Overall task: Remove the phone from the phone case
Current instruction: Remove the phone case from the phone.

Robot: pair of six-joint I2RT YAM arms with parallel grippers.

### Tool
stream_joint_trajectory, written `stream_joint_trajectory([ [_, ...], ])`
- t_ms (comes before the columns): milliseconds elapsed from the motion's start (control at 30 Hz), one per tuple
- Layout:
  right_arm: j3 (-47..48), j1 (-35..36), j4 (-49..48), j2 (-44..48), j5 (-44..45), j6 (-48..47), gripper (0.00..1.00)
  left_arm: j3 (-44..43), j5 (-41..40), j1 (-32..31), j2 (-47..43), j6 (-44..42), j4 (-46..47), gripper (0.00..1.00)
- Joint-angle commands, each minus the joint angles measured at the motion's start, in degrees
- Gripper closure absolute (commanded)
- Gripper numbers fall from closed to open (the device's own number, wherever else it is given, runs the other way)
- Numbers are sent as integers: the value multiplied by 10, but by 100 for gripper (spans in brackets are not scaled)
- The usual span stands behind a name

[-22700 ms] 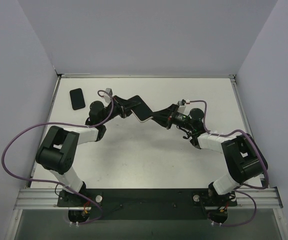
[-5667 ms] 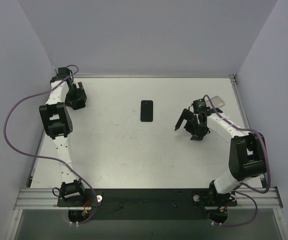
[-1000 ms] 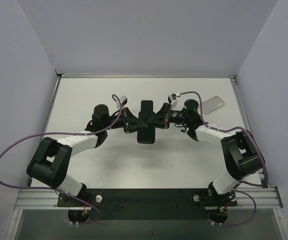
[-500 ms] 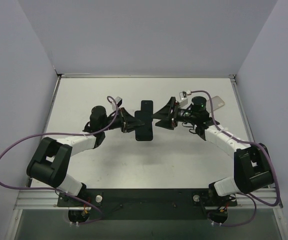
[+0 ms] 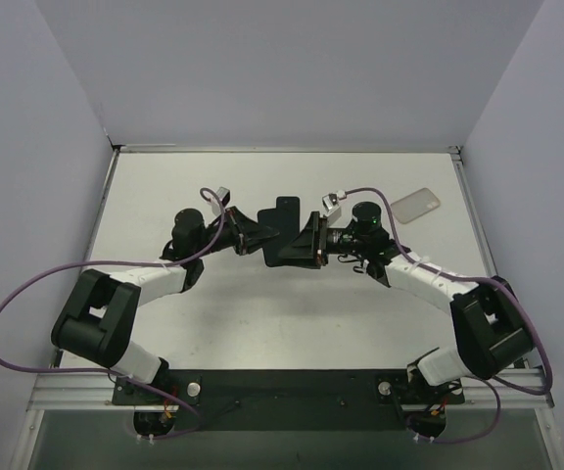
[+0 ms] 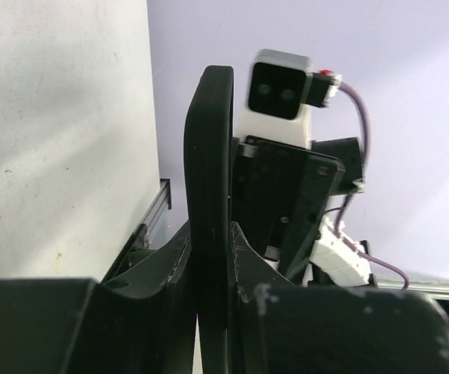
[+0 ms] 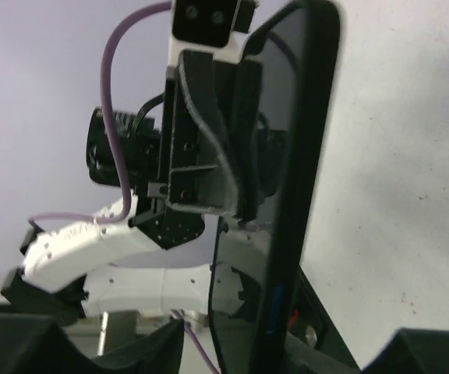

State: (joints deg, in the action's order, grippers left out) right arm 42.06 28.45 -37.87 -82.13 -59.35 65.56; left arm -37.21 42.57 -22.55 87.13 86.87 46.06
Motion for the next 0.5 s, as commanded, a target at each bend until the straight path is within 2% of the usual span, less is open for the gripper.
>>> stream_joint_trajectory([
  [0,-20,3,-206,-30,-4,118,67,2,-22,2,-31,10,73,100],
  [33,-22,2,-233,-47,-4,136,76,4,-26,2,-35,12,78,100],
  [100,-28,3,-321,-79,-2,198,85,8,-28,2,-43,11,76,100],
  [133,-30,2,-351,-90,0,224,96,10,-29,2,-47,8,70,100],
  [167,-31,2,-380,-101,3,244,100,11,-30,2,-54,8,69,100],
  [300,-43,1,-529,-164,19,345,100,18,-34,4,-71,5,66,100],
  [367,-42,2,-558,-175,20,361,100,21,-34,7,-77,7,68,100],
  [400,-43,4,-568,-177,19,361,100,22,-36,8,-79,8,68,97],
  [467,-43,6,-555,-168,9,346,100,26,-38,12,-81,14,75,74],
])
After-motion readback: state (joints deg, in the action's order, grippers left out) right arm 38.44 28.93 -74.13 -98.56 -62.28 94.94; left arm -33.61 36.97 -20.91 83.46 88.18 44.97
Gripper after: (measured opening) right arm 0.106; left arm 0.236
